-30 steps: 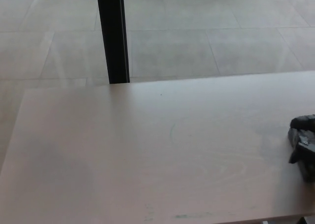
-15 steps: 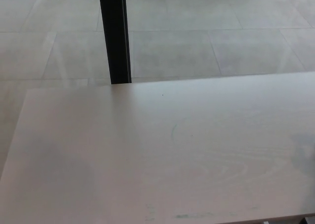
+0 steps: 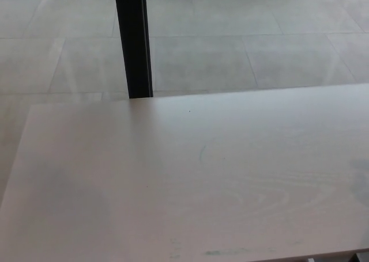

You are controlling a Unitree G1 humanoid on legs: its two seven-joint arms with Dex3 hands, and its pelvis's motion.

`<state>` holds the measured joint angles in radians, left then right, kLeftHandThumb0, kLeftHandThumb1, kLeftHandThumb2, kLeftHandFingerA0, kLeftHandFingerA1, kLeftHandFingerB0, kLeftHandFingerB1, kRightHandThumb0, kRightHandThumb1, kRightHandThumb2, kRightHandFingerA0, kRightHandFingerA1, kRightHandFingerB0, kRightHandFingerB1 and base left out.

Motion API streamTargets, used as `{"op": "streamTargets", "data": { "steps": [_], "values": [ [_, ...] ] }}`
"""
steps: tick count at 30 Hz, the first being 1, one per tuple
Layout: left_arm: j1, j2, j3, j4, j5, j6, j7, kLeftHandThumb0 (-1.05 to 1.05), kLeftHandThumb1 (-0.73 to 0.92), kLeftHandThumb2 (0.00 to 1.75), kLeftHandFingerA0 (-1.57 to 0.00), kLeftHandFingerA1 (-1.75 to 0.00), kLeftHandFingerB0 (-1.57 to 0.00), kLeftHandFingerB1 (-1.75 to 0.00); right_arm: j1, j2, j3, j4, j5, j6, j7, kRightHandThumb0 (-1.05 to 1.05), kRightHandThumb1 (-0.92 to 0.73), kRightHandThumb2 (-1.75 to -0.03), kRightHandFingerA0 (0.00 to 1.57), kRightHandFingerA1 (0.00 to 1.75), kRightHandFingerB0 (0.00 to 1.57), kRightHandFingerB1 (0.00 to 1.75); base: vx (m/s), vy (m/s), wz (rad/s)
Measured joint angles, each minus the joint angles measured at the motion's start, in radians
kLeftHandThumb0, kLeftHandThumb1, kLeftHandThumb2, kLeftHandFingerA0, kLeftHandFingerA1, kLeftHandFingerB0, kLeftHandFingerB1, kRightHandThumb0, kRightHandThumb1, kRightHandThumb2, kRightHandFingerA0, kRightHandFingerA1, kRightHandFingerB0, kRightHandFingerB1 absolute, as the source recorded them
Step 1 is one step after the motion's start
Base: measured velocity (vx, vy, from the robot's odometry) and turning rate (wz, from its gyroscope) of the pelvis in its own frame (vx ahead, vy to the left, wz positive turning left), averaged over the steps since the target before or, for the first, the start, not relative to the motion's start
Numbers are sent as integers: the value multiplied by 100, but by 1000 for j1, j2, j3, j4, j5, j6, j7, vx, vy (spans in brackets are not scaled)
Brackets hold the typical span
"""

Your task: The robot uses its right hand to hold the eraser kept in the middle of the desk and use it to wipe the desk by swiping its surface twice

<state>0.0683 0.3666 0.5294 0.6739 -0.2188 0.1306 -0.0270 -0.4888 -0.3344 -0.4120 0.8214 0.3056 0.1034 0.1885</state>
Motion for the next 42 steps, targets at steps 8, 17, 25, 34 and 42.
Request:
{"op": "streamTargets", "data": {
  "steps": [8, 17, 25, 34, 42],
  "values": [
    [2, 0, -5, 4, 1, 0, 1, -44, 90, 68, -48, -93, -39, -69, -82, -11, -31, -146, 84, 109, 94, -74, -66, -99, 52, 66, 8, 35, 0, 0, 0],
    [19, 0, -4, 19, 0, -1, 0, -45, 90, 67, -47, -91, -36, -66, -212, -209, -212, -190, 198, 225, 156, -84, -69, -103, 50, 59, 20, 46, 0, 0, 0],
    [37, 0, -3, 17, 0, -3, -2, -43, 90, 68, -49, -92, -43, -72, -31, -418, -453, -246, 228, 257, 117, -79, -75, -62, 71, 59, 41, 52, 0, 0, -1],
    [35, 0, -2, 17, 0, -3, 0, -43, 89, 65, -53, -97, -46, -75, 321, -363, -649, -228, 213, 201, 53, -72, -76, -64, 82, 61, 37, 57, 0, 0, 0],
    [30, -1, 5, 28, 0, -4, 5, -44, 89, 66, -52, -93, -44, -71, 517, -105, -659, -193, 193, 107, -32, -70, -73, -62, 79, 65, 37, 58, 0, 0, 0]
  ]
}}
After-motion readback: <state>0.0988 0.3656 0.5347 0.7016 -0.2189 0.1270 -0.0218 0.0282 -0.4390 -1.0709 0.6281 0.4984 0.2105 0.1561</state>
